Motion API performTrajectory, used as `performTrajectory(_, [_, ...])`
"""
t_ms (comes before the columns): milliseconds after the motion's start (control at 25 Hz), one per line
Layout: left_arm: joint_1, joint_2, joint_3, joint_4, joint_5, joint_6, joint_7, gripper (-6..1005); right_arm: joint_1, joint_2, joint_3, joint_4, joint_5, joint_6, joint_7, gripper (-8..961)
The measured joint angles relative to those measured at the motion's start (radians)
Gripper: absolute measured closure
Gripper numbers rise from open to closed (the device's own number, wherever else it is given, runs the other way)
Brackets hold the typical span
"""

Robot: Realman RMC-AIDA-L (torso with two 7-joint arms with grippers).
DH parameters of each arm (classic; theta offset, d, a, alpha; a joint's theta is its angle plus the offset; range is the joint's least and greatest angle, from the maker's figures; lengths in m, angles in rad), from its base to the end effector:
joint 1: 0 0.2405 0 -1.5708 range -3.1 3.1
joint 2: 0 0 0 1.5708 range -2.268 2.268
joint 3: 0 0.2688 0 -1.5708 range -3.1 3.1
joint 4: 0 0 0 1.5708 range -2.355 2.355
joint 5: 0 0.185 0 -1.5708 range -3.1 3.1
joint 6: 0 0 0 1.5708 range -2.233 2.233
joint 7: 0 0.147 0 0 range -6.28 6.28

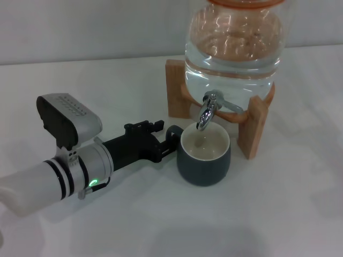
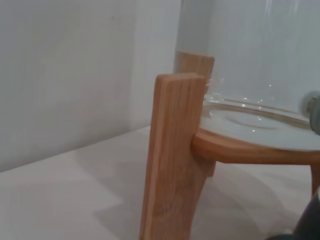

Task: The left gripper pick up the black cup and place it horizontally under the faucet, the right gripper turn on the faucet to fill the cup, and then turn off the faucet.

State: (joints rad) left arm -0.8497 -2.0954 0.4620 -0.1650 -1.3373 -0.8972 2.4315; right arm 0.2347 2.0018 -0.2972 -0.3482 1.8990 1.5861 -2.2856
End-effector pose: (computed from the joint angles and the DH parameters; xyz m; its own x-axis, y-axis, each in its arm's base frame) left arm -0.2182 0.3514 -0.1273 0.8096 0.3227 0.4904 0.5172 -0.7873 -0.3357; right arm 0.3618 0.2555 0.1190 0.5299 0.2413 -0.8130 -0.7780 -0.2433 -0.5793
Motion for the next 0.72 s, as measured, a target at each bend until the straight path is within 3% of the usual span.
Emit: performTrajectory(720, [0.102, 0.009, 0.003, 0.11, 0.083, -0.158, -0.11, 460, 0.0, 0.0, 0.0, -0.007, 0.0, 0.0, 0.006, 144])
